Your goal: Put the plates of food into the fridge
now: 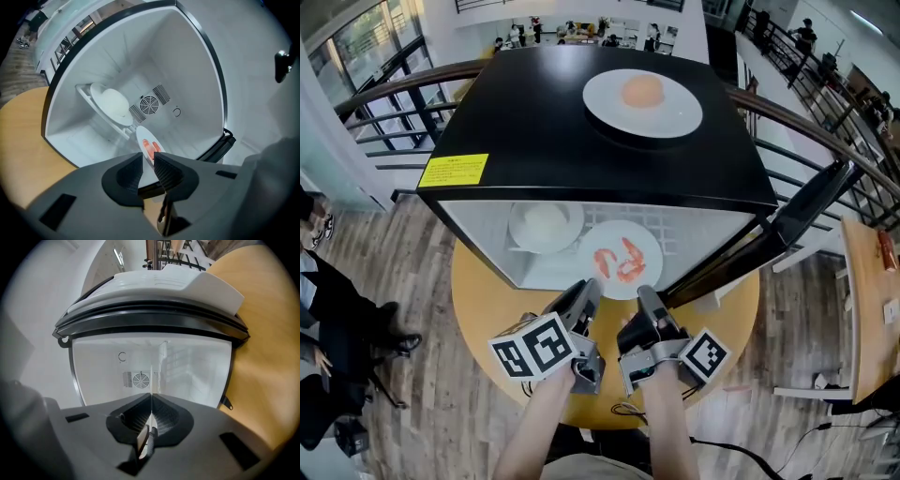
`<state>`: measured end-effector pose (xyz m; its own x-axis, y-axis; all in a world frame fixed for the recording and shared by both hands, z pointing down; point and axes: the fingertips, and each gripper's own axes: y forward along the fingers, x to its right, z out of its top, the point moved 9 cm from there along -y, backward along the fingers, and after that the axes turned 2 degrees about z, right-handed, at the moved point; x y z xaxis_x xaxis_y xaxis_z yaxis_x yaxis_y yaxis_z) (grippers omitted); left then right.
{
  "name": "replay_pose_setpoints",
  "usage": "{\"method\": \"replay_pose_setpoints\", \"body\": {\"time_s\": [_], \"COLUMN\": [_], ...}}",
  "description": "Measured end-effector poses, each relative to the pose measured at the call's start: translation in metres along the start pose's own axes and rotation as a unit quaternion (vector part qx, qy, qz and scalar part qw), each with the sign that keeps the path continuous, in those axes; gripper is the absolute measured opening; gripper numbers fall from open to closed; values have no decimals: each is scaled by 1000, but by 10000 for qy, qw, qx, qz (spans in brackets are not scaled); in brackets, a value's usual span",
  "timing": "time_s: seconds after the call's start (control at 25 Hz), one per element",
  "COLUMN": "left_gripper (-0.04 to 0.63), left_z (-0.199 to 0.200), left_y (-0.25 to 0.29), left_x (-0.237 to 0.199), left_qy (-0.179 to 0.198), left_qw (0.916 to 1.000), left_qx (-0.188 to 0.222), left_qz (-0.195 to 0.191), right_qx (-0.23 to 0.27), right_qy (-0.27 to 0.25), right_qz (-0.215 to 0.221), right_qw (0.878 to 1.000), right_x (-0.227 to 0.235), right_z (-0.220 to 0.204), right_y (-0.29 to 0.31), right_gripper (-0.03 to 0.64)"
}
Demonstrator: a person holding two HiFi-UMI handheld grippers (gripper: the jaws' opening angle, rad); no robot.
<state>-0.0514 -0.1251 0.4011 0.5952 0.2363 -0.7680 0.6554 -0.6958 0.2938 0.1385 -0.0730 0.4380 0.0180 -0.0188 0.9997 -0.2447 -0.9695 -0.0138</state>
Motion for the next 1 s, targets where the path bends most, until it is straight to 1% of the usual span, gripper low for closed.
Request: {"method": "replay_pose_setpoints", "body": {"time_s": [0.08, 0.16, 0.4, 0.48, 0.6, 0.68, 0.8, 0.88, 1.0], "left_gripper": [57, 57, 57, 57, 55, 46, 18, 14, 8], "left_z": [1, 0, -11, -15, -21, -25, -27, -26, -21], "left_y": [10, 17, 25, 30, 40, 46, 53, 56, 60], "left_x": [4, 7, 6, 6, 11, 14, 12, 10, 15], "left_qy": [11, 25, 228, 376, 695, 997, 1384, 1494, 1592], "left_qw": [10000, 9997, 9974, 9948, 9880, 9838, 9795, 9782, 9763], "left_qx": [-57, -205, -594, -817, -1177, -1297, -1330, -1321, -1299], "left_qz": [-27, -113, -334, -485, -722, -734, -616, -581, -679], "right_qx": [174, 319, 466, 473, 374, 259, 102, 16, -85], "right_qy": [-15, -58, -27, -56, -136, -227, -395, -600, -1032], "right_qz": [-60, -154, -277, -319, -373, -375, -345, -351, -445], "right_qw": [9998, 9994, 9985, 9984, 9985, 9987, 9986, 9976, 9936], "right_x": [-1, -1, 4, 7, 10, 10, 10, 8, 2], "right_z": [5, 10, 14, 14, 14, 16, 19, 21, 22], "right_y": [7, 14, 28, 32, 35, 36, 38, 41, 45], "right_gripper": [17, 17, 17, 17, 17, 17, 18, 18, 18]}}
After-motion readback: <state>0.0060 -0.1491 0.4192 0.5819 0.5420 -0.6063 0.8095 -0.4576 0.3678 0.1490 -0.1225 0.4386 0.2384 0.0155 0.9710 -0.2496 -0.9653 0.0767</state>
